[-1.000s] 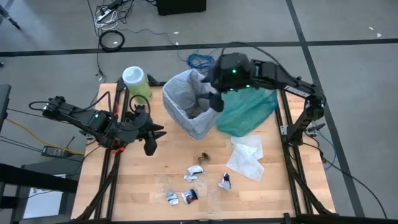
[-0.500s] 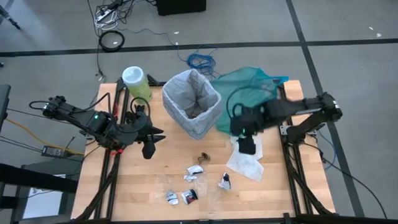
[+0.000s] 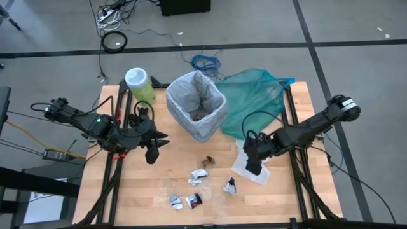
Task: Place trash/remove bag and relplace
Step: Put the white tissue paper into the trash bin
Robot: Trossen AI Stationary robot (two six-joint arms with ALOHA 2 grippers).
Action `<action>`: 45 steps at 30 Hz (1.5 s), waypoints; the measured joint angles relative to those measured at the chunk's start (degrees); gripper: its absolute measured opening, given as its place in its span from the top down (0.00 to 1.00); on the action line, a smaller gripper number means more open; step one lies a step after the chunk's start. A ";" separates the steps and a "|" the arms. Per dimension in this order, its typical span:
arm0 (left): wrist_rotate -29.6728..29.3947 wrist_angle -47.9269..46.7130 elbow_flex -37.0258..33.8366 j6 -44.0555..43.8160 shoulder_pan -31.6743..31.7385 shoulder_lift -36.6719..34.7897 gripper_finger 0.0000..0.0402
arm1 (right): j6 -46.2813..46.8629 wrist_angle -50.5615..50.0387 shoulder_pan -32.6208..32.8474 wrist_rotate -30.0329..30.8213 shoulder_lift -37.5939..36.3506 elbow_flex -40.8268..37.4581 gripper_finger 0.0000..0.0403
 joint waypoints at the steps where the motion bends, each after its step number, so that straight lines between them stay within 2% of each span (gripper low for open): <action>1: 0.02 0.00 0.00 -0.03 0.00 0.02 0.69 | 0.84 0.92 0.36 0.03 0.70 -1.07 0.42; 7: 0.01 0.02 0.00 -0.24 0.00 0.02 0.69 | 5.18 3.01 0.74 1.09 5.66 -5.64 0.44; 12: 0.01 0.03 0.00 -0.24 0.00 0.02 0.69 | 6.48 3.21 0.72 0.97 10.09 -6.19 0.48; 15: 0.01 0.02 0.00 -0.24 0.00 0.02 0.69 | 6.94 4.58 0.70 -1.26 12.53 -6.19 0.62; 18: 0.01 0.02 0.00 -0.26 0.02 0.02 0.69 | 6.62 6.16 0.95 -4.18 13.53 -5.53 0.86; 20: 0.01 0.00 0.00 -0.22 0.00 0.02 0.69 | 5.53 6.22 1.49 -4.57 13.40 -3.80 0.96; 25: -0.01 -0.07 0.00 0.02 0.00 0.02 0.69 | 2.87 1.76 1.77 -2.98 10.48 3.60 0.99; 30: -0.91 -0.07 0.00 0.07 0.00 0.02 0.69 | -0.37 -6.09 1.07 0.60 6.45 14.27 1.00; 34: -1.39 -0.06 0.00 0.15 0.00 0.02 0.69 | -1.61 -12.34 0.68 6.18 3.42 21.87 1.00; 37: -1.41 -0.07 0.00 0.17 0.00 0.02 0.69 | -1.69 -16.29 0.70 9.55 1.52 23.34 1.00; 42: -1.45 0.13 0.00 -0.05 0.00 0.40 0.69 | -2.53 -18.75 1.13 6.68 1.30 21.11 1.00; 45: -1.45 0.13 0.00 -0.02 0.02 1.24 0.69 | -6.69 -15.66 2.08 1.32 1.92 19.91 0.96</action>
